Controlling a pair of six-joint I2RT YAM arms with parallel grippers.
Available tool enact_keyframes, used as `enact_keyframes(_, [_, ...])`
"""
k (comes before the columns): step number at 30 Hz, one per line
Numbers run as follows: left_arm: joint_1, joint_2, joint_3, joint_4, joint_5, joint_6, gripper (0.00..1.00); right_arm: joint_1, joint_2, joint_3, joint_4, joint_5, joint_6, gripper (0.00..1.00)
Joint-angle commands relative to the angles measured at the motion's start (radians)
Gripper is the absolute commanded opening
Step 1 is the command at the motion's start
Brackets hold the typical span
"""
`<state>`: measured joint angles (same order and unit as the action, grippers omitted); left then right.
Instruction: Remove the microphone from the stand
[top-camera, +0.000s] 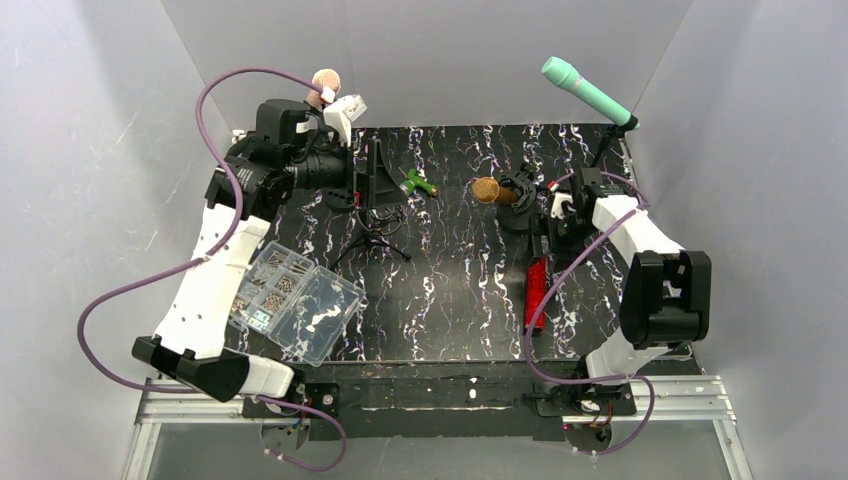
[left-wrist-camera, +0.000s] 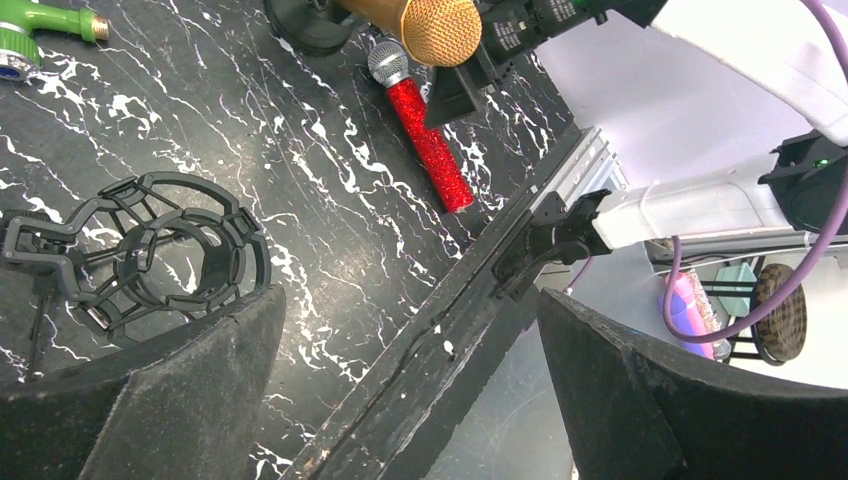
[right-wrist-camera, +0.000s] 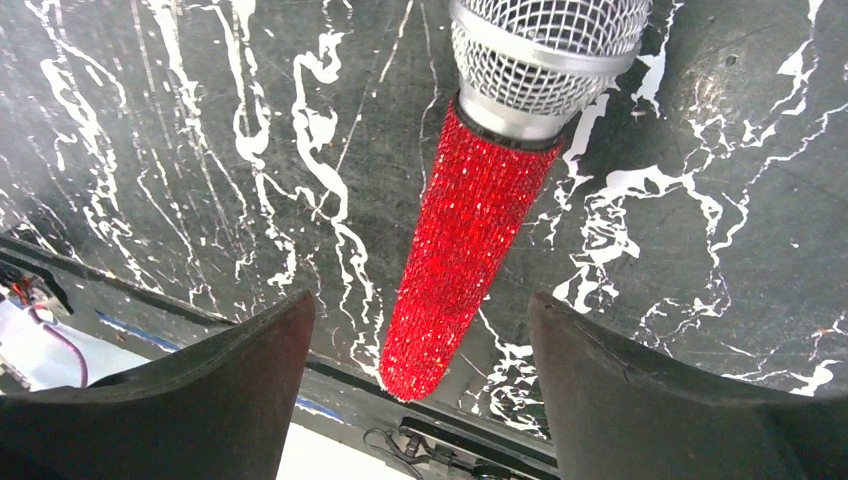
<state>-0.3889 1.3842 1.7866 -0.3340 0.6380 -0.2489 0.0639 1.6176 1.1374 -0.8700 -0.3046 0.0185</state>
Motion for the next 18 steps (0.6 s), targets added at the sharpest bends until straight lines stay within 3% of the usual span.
enact_keyframes(1, [0.004,-0.046,-0.005,-0.031,0.017,0.027,0.98,0.0,-0.096,0.048,-0.069,-0.007,-0.016,0.87])
enact_keyframes(10, [0.003,-0.047,0.017,-0.06,-0.052,0.073,0.98,0.001,-0.327,0.082,-0.102,-0.051,-0.117,0.85])
enact_keyframes(18, [0.004,-0.046,0.056,-0.12,-0.124,0.161,0.98,0.001,-0.532,0.115,0.03,-0.156,-0.208,0.85])
